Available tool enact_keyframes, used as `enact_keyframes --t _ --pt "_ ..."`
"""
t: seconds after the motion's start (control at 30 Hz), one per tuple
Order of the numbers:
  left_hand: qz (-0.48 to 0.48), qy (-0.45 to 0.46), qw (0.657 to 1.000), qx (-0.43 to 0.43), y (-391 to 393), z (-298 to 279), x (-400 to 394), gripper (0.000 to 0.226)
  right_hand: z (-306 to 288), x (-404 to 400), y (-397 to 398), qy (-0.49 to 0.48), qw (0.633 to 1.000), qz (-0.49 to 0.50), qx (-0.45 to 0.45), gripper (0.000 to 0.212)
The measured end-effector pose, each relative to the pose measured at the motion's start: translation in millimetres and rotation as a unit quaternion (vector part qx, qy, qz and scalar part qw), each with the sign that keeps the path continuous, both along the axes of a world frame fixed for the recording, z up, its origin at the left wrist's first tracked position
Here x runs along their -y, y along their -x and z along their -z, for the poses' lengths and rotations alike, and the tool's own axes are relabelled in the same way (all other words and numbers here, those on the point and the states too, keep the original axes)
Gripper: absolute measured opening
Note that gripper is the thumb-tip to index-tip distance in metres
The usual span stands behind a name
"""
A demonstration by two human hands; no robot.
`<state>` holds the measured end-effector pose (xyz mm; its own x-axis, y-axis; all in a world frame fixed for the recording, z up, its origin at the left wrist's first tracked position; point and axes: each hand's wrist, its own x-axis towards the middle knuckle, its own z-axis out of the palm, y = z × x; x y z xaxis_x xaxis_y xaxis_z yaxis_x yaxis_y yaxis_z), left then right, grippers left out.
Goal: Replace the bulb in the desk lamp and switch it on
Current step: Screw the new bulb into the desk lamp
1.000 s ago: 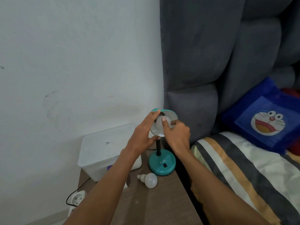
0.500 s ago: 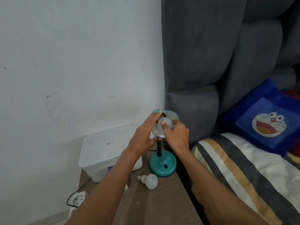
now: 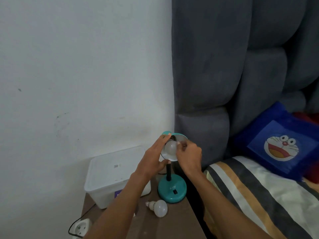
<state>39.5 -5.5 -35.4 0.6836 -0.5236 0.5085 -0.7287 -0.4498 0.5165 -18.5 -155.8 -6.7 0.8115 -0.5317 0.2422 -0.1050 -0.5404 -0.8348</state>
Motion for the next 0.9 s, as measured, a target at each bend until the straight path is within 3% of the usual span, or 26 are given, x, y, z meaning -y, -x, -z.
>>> enact_keyframes --t 0.17,0.3,0.37,0.5,0.7,0.9 --pt "-0.003 0.0 1.0 -0.006 -1 2 -3 0.095 7 6 4 0.024 0.999 0.005 0.03 0.026" --pt "0.003 -0.036 0.999 -0.004 2 -5 0 0.106 -1 -5 10 0.072 0.987 -0.008 0.141 0.022" --pt "-0.004 -0.037 0.999 -0.018 7 -5 -4 0.115 -11 -16 11 0.089 0.977 -0.046 0.19 0.022" --pt "-0.071 0.01 0.996 -0.051 16 -2 -34 0.113 -17 -49 7 0.128 0.96 -0.122 0.218 0.029" --pt "-0.23 -0.021 0.97 -0.076 25 24 -123 0.102 11 -104 -1 0.144 0.96 -0.205 0.124 0.043" --pt "-0.358 -0.049 0.921 -0.144 27 59 -195 0.122 52 -122 -26 0.128 0.957 -0.248 -0.077 0.092"
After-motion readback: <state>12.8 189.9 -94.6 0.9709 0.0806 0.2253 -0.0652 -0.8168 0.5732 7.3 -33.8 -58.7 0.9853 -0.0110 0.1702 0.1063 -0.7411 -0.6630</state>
